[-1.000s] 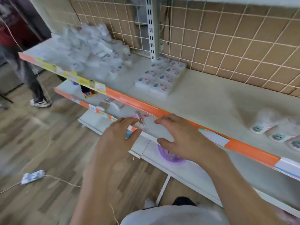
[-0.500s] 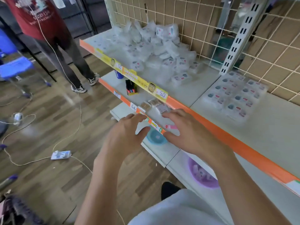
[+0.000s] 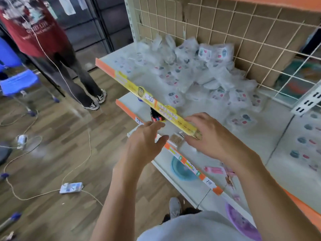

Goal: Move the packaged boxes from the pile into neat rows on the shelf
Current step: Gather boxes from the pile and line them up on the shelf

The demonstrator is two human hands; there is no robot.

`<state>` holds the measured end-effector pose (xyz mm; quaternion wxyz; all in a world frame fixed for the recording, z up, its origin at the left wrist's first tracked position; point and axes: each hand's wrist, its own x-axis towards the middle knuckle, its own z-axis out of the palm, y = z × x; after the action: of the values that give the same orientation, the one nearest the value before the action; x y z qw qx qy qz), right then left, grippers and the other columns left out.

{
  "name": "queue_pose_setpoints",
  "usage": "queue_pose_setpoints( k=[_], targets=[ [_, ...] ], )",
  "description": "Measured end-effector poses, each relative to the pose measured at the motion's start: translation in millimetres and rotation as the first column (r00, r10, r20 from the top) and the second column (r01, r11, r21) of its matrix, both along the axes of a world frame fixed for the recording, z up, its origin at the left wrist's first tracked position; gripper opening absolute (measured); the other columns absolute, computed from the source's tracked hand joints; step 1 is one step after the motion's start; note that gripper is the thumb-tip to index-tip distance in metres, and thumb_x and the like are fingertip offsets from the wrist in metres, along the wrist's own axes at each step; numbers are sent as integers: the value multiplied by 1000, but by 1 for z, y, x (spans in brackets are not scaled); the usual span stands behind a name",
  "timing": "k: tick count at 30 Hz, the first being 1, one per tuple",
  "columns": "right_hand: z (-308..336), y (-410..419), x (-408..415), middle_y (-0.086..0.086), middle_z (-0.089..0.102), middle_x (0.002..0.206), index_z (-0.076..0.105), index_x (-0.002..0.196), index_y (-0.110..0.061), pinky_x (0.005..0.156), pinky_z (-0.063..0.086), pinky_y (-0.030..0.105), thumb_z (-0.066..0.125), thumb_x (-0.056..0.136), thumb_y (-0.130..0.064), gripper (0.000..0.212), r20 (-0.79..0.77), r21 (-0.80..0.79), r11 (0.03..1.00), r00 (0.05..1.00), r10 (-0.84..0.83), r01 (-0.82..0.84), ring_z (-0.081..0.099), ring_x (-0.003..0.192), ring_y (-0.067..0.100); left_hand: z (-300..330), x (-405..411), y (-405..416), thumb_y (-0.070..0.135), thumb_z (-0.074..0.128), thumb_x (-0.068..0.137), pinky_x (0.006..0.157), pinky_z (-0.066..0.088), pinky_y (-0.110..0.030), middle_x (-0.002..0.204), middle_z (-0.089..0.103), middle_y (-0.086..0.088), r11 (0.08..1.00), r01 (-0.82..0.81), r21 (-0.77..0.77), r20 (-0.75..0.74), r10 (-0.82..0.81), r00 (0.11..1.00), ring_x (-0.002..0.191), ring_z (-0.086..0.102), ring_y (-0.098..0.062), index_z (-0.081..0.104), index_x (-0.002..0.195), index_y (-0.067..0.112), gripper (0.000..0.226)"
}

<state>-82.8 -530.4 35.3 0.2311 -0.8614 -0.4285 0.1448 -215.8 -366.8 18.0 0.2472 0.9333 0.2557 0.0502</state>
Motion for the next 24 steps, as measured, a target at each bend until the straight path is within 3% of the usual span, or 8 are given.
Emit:
queue_pose_setpoints(
  k=[8,12,15,19,24],
  targets=[
    [-9,39,36,3,45,146,47,145,-21,106,36,29,67,91,-34,59,-23,-94,963,966,-256,253,47,132,22,-11,66,73,32,65,93,93,48,-43,121,63,-5,993,118,4,65,-118,991,112,59,-30,60,132,21,41],
    [-20,49,41,3,48,141,50,142,-22,96,33,21,68,91,-29,55,-42,-55,902,902,-430,428,51,124,20,-16,101,100,34,66,92,95,47,-45,124,61,-9,976,215,19,66,-216,974,112,58,-34,58,134,18,45],
    [-32,59,38,5,51,135,55,137,-19,94,35,22,71,88,-25,53,-42,30,794,794,-606,607,52,120,23,-20,125,118,34,66,92,93,48,-47,125,61,-11,946,321,44,58,-323,945,113,57,-37,56,135,15,48],
    [-52,73,30,17,57,123,64,122,-7,97,36,34,80,78,-21,49,65,154,551,549,-834,820,55,113,36,-21,151,131,39,65,92,88,49,-49,119,62,-17,918,387,86,55,-392,918,108,58,-40,54,134,10,52],
    [-73,80,22,21,56,121,60,120,-4,96,35,41,83,63,-26,65,157,152,366,343,-926,918,52,113,40,-28,165,131,43,70,88,90,47,-46,116,63,-14,902,429,42,32,-431,902,106,59,-39,48,127,7,57]
  ],
)
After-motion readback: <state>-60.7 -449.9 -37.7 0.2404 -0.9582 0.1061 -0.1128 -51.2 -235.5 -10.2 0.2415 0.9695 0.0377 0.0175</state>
